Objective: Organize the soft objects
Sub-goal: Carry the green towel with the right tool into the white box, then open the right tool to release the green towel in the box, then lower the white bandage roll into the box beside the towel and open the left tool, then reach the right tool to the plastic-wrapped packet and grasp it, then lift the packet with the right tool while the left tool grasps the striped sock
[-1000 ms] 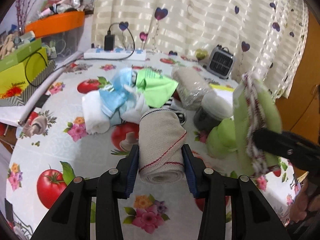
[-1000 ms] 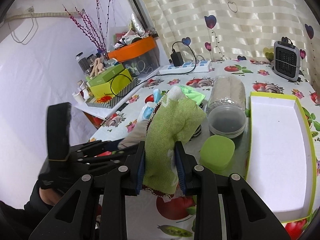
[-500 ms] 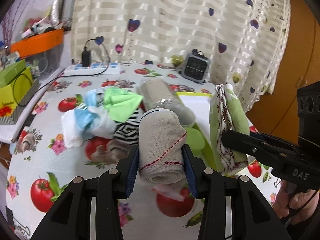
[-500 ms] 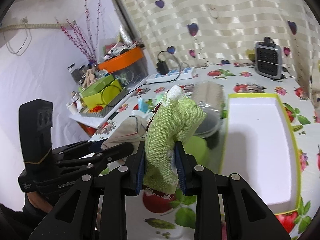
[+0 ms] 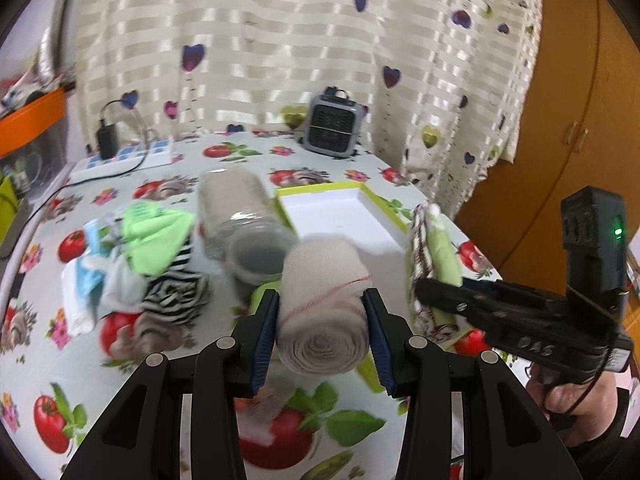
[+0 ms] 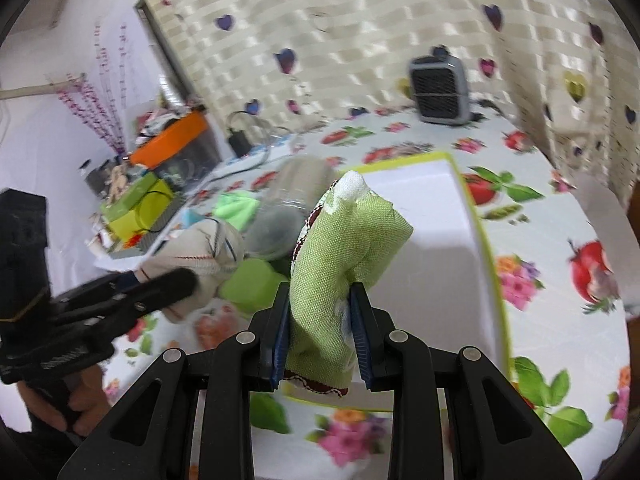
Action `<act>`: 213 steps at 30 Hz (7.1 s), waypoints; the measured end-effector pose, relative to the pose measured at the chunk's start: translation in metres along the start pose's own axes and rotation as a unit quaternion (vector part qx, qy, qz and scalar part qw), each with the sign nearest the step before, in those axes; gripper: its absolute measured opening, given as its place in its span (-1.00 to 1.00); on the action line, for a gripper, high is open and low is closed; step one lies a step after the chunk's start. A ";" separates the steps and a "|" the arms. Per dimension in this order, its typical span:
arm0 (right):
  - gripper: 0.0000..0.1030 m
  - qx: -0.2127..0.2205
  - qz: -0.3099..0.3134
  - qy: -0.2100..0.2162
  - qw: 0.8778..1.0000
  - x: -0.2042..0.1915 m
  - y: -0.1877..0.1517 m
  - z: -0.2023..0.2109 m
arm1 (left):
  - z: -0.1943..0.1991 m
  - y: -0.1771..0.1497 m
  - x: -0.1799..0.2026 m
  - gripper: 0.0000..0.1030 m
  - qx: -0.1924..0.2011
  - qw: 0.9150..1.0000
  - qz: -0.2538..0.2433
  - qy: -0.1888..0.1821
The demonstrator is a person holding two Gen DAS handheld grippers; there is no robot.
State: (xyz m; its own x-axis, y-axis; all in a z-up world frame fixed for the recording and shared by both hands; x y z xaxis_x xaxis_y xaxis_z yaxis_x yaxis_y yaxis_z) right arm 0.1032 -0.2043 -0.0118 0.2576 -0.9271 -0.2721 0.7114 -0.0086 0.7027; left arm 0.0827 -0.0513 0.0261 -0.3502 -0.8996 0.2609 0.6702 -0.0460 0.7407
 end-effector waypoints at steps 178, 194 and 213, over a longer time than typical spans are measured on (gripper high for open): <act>0.00 -0.097 0.264 0.047 0.958 -0.149 -0.072 -0.087 | 0.041 -0.084 -0.136 -0.17 0.015 0.979 0.169 0.114; -0.74 -0.096 0.230 0.078 0.965 -0.147 -0.068 -0.081 | 0.036 -0.079 -0.148 -0.17 0.011 0.979 0.174 0.107; -0.74 0.013 0.183 0.073 0.980 -0.118 -0.014 -0.004 | -0.031 -0.031 -0.133 -0.11 -0.020 0.989 0.120 0.082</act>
State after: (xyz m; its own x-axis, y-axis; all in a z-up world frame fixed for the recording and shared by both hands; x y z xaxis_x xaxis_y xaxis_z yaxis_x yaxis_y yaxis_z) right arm 0.0651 -0.0935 0.0081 0.5851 -0.8061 -0.0883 0.5370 0.3036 0.7870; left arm 0.1285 0.0562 -0.0504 -0.0689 -0.9449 0.3200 0.7471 0.1637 0.6442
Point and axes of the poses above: each gripper's, at about its wrist camera, not at the fingertips, and z roughly against the way its jaws point, x to its right, y to its top, the point moved 6 cm from there along -z, roughly the way its jaws point, and after that the axes turned 8 degrees about -y, right-handed, at the moved point
